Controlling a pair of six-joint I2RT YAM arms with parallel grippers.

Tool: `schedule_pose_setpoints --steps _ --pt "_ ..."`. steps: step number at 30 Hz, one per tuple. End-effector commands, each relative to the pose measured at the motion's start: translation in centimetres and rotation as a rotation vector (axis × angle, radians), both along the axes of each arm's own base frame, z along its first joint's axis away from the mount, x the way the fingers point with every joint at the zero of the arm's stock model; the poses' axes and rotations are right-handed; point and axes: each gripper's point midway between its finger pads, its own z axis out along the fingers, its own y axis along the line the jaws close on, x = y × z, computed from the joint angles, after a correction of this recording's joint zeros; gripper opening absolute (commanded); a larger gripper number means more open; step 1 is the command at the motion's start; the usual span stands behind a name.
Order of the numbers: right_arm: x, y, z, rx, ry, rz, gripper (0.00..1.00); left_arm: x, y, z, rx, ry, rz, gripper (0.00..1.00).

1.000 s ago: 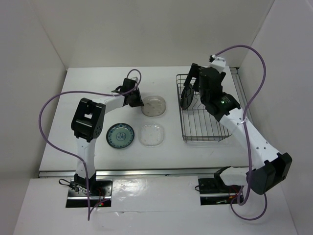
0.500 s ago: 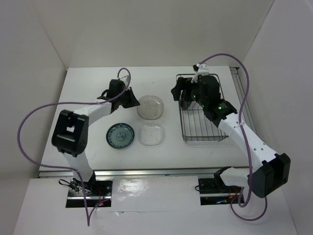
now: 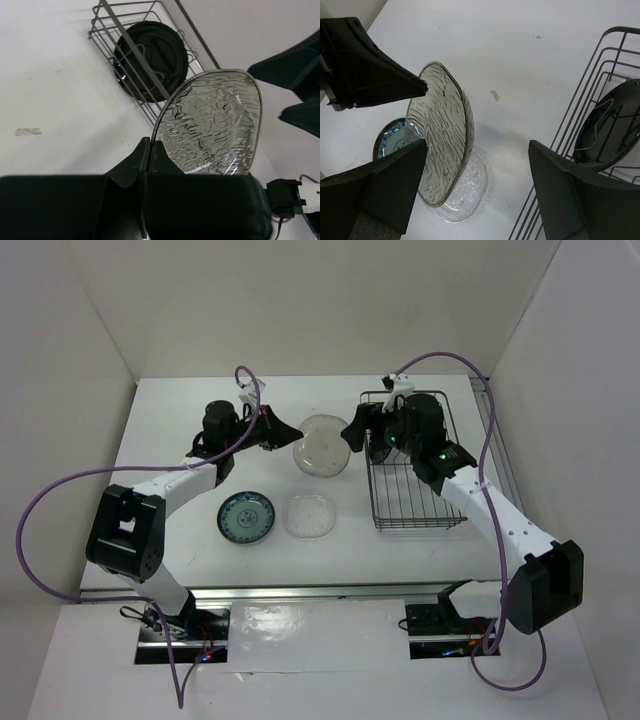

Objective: Load the plates into the dish rack

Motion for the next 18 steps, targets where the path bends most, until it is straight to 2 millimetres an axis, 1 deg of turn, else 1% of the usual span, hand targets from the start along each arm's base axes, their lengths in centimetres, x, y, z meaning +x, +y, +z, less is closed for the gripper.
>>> schedule_pose_setpoints --steps 1,2,4,5,6,7,8,9,10,11,12,13,14,15,16,18 --pt "0.5 0.6 0.0 0.028 -0.013 0.024 0.87 -0.8 -0.9 4.3 -0.112 -0.141 -0.086 0.0" --pt "0.6 0.7 -0.4 0.024 -0.005 0.024 0.87 -0.9 -0.9 4.3 -0.122 -0.139 -0.086 0.0" --pt "0.6 0.7 -0.4 0.031 0.001 0.021 0.82 -1.1 -0.7 4.8 -0.15 -0.132 -0.099 0.0" --pt "0.7 0.8 -1.2 0.024 0.019 0.021 0.8 -1.1 -0.8 5.2 -0.159 -0.143 -0.1 0.0" --pt "0.7 0.8 -1.2 0.024 0.019 0.021 0.76 -1.1 -0.8 5.4 -0.161 -0.152 -0.1 0.0" --pt "0.6 0.8 -1.2 0.032 0.025 0.017 0.65 -1.1 -0.8 5.4 -0.166 -0.145 -0.1 0.0" --pt "0.6 1.0 -1.6 0.031 0.036 0.029 0.58 -1.1 -0.8 5.4 -0.166 -0.145 -0.1 0.0" --pt "0.6 1.0 -1.6 0.031 0.036 0.029 0.48 -1.0 -0.8 5.9 -0.168 -0.155 -0.101 0.0" --pt "0.6 1.2 -2.0 0.031 0.047 0.04 0.38 -1.0 -0.8 5.9 -0.168 -0.155 -0.101 0.0" --pt "0.6 1.5 -1.4 0.048 0.046 0.048 0.22 -0.9 -0.7 5.7 -0.166 -0.147 -0.091 0.0" --pt "0.5 1.6 -1.4 0.05 0.047 0.057 0.15 -0.9 -0.7 5.7 -0.166 -0.147 -0.091 0.0" --pt "0.3 1.8 -1.4 0.062 0.055 0.065 0.15 -0.7 -0.7 5.7 -0.167 -0.148 -0.079 0.0" --pt "-0.1 2.2 -1.3 0.079 0.066 0.088 0.11 -0.7 -0.6 5.5 -0.164 -0.137 -0.078 0.0" --pt "0.2 2.0 -0.9 0.09 0.05 0.091 0.03 -0.4 -0.7 5.5 -0.164 -0.137 -0.078 0.0" --pt "0.0 2.3 -0.8 0.114 0.068 0.093 0.0 -0.5 -0.7 5.5 -0.17 -0.13 -0.078 0.0" --pt "0.4 1.7 -0.5 0.13 0.065 0.086 0.0 -0.1 -0.7 5.4 -0.173 -0.114 -0.068 0.0"
